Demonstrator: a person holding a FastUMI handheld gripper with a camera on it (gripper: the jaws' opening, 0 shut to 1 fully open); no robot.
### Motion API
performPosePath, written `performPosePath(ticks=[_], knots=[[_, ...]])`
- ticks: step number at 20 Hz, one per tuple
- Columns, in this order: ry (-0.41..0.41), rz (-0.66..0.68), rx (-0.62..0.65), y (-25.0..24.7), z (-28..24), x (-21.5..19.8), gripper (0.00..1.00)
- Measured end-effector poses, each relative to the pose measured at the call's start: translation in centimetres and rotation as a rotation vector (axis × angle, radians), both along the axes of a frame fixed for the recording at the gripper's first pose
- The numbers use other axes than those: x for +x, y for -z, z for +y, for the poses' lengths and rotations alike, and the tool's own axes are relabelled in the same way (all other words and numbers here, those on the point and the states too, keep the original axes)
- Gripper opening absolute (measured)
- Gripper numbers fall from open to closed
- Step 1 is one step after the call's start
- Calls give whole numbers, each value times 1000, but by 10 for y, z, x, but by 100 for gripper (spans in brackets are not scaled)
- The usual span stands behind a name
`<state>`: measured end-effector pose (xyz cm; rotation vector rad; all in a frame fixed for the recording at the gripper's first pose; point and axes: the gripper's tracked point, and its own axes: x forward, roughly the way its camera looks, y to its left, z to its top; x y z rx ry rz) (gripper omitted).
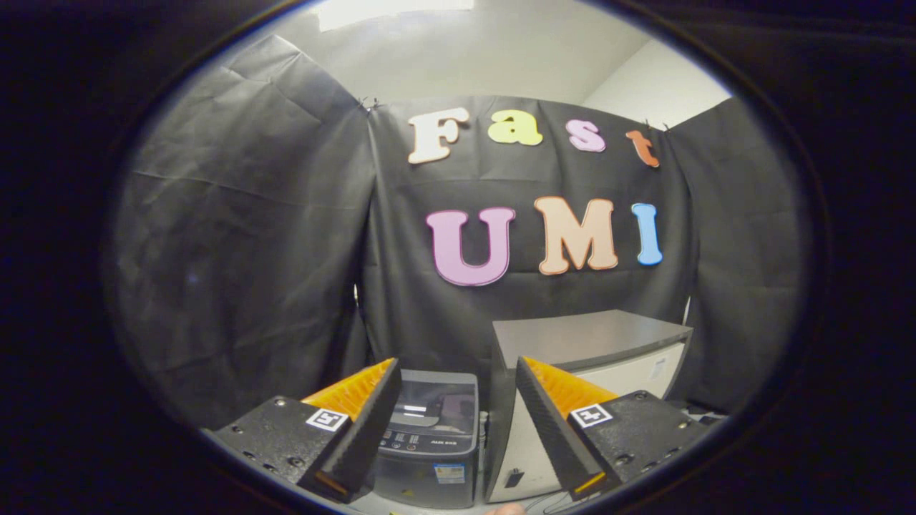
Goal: Put the clothes into the washing machine and then close the washing machine lid.
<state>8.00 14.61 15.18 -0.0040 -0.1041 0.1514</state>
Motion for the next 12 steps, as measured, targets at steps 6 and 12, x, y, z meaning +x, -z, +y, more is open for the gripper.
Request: performPosePath(ticks=[6,12], knots=[[59,-37,3,1,-37,-13,97],[66,-22,18,38,-45,-31,97]])
